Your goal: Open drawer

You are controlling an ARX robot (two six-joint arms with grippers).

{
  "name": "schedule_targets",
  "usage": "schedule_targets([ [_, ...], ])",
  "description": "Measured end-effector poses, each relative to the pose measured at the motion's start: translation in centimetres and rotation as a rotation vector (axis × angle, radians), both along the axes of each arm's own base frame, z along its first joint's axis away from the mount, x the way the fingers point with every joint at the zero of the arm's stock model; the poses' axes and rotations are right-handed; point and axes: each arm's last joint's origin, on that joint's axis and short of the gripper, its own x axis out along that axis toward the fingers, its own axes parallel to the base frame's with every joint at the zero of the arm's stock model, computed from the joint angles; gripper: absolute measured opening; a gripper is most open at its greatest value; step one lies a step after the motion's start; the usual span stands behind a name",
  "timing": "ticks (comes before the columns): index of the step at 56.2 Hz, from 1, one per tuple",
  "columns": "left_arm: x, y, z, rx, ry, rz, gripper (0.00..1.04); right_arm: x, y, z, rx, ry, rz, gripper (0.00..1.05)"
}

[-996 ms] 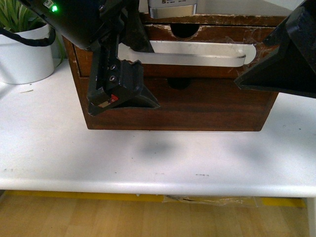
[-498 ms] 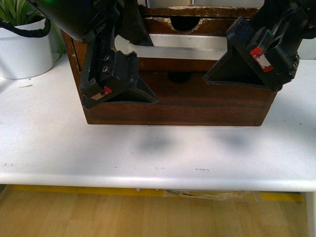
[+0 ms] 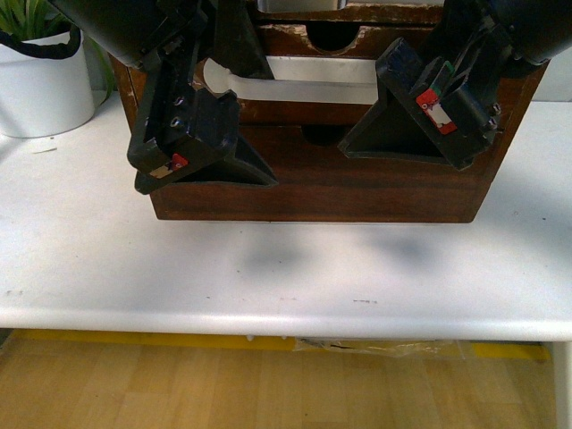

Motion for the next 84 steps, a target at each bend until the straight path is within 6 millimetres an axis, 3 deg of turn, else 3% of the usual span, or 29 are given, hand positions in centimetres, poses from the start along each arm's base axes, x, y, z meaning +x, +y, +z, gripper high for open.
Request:
schedule_targets([
  [18, -1.4, 0.2, 0.4, 0.050, 0.025, -0.064, 0.99, -1.2, 0.1, 0.0, -0.040, 0.025, 0.088, 0.96],
  [48, -6.2, 1.0, 0.8, 0.089, 0.071, -0.190, 0.99, -5.6, 0.5, -0.6, -0.093, 0.062, 0.207, 0.96],
  [59, -7.2, 1.2, 1.0, -0.005, 0.003, -0.164, 0.99, -6.0, 0.2, -0.4, -0.067, -0.005, 0.184, 0.96],
  [69, -8.6, 1.5, 2.2, -0.173, -0.116, -0.136, 0.99, -7.5, -1.5, 0.6, 0.006, -0.101, 0.134, 0.96],
  [78, -10.4, 3.2, 3.4, -0.334, -0.222, -0.043, 0.99, -9.2, -3.7, 1.0, 0.064, -0.246, -0.011, 0.96],
  [84, -11.1, 5.1, 2.6, -0.407, -0.275, 0.081, 0.99, -10.3, -4.9, 0.7, 0.131, -0.332, -0.141, 0.96],
])
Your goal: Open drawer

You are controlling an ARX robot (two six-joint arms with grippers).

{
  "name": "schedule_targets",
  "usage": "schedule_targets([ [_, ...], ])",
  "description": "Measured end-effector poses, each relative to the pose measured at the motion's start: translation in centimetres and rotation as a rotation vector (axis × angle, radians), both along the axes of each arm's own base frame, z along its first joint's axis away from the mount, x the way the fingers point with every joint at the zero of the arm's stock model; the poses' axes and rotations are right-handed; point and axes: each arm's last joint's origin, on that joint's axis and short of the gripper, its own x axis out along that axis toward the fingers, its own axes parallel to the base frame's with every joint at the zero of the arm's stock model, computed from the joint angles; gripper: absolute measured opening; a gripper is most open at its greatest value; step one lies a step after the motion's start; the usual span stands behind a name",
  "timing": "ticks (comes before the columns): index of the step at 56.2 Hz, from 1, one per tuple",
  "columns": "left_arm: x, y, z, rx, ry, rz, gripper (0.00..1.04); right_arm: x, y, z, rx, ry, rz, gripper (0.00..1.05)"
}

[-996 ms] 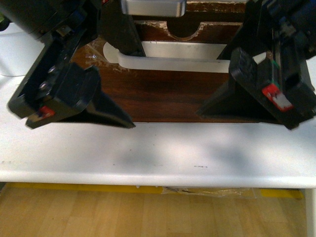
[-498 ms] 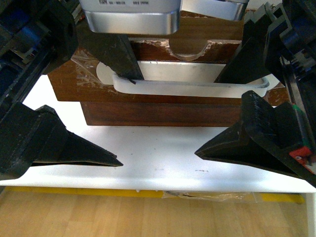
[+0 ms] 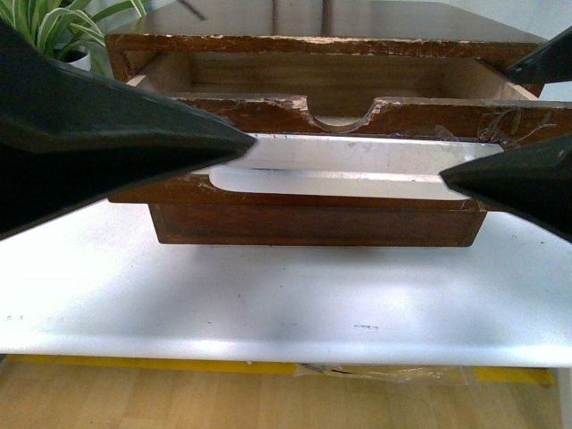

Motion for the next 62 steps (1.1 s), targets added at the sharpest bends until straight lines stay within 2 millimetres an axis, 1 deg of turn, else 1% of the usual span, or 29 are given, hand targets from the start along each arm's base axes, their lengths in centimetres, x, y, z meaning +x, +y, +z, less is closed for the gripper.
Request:
schedule_targets([
  [3, -0.2, 0.8, -0.6, -0.035, -0.004, 0.063, 0.99, -0.6, -0.4, -0.2, 0.038, -0.022, -0.047, 0.96],
  [5, -0.4, 1.7, -1.4, -0.073, -0.001, 0.144, 0.99, -1.3, -0.8, -0.4, 0.071, -0.044, -0.090, 0.96],
  [8, -0.8, 2.5, -2.2, -0.100, -0.006, 0.215, 0.99, -2.1, -1.2, -0.5, 0.101, -0.068, -0.133, 0.96],
  [13, -1.8, 3.9, -3.5, -0.177, 0.002, 0.341, 0.99, -3.5, -2.0, -0.8, 0.155, -0.110, -0.225, 0.96],
  [21, -4.6, 5.6, -4.6, -0.290, 0.010, 0.484, 0.99, -5.9, -3.2, -2.0, 0.226, -0.137, -0.380, 0.96],
  [25, -6.2, 6.5, -5.2, -0.383, 0.025, 0.584, 0.99, -7.4, -3.8, -2.8, 0.254, -0.161, -0.459, 0.96],
  [27, -6.9, 6.9, -5.6, -0.427, 0.032, 0.636, 0.99, -8.0, -4.0, -3.2, 0.271, -0.173, -0.496, 0.96],
  [30, -8.2, 7.6, -6.8, -0.498, 0.066, 0.747, 0.99, -9.3, -4.5, -3.9, 0.314, -0.188, -0.566, 0.96],
  [34, -9.3, 7.7, -8.0, -0.535, 0.101, 0.846, 0.99, -10.5, -5.0, -4.6, 0.360, -0.197, -0.644, 0.96],
  [40, -10.2, 7.8, -8.6, -0.595, 0.133, 0.944, 0.99, -11.5, -5.7, -5.2, 0.438, -0.215, -0.734, 0.96],
  [45, -10.4, 7.8, -8.6, -0.647, 0.141, 0.956, 0.99, -11.6, -5.9, -5.3, 0.475, -0.224, -0.770, 0.96],
  [52, -10.4, 7.8, -8.7, -0.658, 0.142, 0.963, 0.98, -11.6, -5.9, -5.3, 0.487, -0.225, -0.771, 0.95],
  [54, -10.4, 7.8, -8.8, -0.676, 0.096, 0.978, 0.94, -11.7, -6.0, -5.4, 0.511, -0.257, -0.766, 0.91],
  [56, -10.5, 7.9, -9.0, -0.707, 0.028, 0.984, 0.87, -11.7, -6.1, -5.6, 0.536, -0.289, -0.756, 0.84],
  [62, -10.8, 7.9, -9.0, -0.738, -0.028, 0.974, 0.70, -11.9, -6.5, -6.0, 0.550, -0.308, -0.755, 0.67],
])
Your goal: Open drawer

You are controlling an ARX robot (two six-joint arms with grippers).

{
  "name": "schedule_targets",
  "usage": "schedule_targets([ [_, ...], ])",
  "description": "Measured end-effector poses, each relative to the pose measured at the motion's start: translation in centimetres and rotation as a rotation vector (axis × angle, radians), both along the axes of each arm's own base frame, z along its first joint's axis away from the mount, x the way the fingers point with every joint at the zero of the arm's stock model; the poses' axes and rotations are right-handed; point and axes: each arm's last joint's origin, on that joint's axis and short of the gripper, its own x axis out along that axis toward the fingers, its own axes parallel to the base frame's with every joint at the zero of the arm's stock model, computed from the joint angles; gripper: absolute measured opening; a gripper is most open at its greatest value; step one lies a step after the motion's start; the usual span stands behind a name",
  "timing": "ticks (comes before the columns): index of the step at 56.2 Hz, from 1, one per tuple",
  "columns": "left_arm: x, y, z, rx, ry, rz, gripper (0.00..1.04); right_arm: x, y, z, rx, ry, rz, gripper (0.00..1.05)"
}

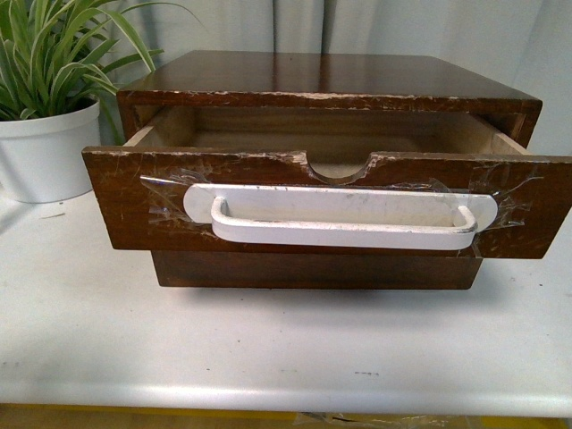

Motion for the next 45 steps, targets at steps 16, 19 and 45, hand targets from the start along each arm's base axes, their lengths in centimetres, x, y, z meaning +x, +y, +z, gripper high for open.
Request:
schedule_targets([
  [16, -0.8, 0.0, -1.0, -0.006, -0.020, 0.000, 0.15, -0.5, -1.6, -1.2, 0.001, -0.004, 0.005, 0.12],
  [19, -1.0, 0.0, -0.9, -0.009, -0.027, 0.002, 0.04, -0.7, -1.8, -1.3, 0.001, -0.005, -0.011, 0.02],
  [45, -2.0, 0.0, -1.0, -0.013, -0.021, 0.002, 0.04, -1.6, -1.8, -2.8, 0.000, -0.005, -0.006, 0.01],
])
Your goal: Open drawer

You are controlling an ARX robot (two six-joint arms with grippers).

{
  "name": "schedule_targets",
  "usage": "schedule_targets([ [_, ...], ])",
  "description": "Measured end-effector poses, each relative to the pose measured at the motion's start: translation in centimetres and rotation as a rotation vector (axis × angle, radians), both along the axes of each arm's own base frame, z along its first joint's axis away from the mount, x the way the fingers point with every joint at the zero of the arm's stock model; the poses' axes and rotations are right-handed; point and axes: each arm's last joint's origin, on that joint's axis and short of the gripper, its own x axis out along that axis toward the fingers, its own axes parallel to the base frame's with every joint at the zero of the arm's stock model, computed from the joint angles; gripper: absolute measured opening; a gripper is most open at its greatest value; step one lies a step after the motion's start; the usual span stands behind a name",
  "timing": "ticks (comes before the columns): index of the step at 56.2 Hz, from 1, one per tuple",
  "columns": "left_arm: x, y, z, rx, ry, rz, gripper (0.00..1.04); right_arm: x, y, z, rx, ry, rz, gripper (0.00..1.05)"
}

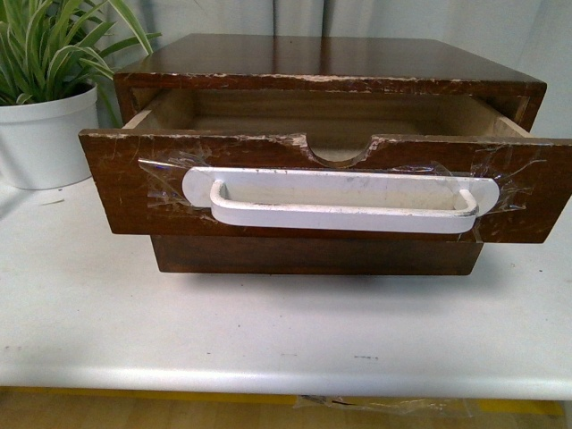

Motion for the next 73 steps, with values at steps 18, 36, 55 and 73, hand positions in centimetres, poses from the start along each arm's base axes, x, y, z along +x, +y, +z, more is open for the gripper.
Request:
schedule_targets([
  [18, -0.84, -0.01, -0.21, 0.000, 0.001, -0.002, 0.04, 0.00, 0.00, 0.00, 0.000, 0.000, 0.000, 0.01],
  [36, -0.85, -0.01, -0.20, -0.001, 0.000, -0.002, 0.45, 0.00, 0.00, 0.00, 0.000, 0.000, 0.000, 0.36],
  [55, -0.85, -0.01, -0.20, 0.000, -0.001, -0.002, 0.98, 0.00, 0.00, 0.00, 0.000, 0.000, 0.000, 0.98],
  [73, -0.85, -0.01, -0.20, 0.000, -0.001, -0.002, 0.99, 0.00, 0.00, 0.00, 0.000, 0.000, 0.000, 0.96],
])
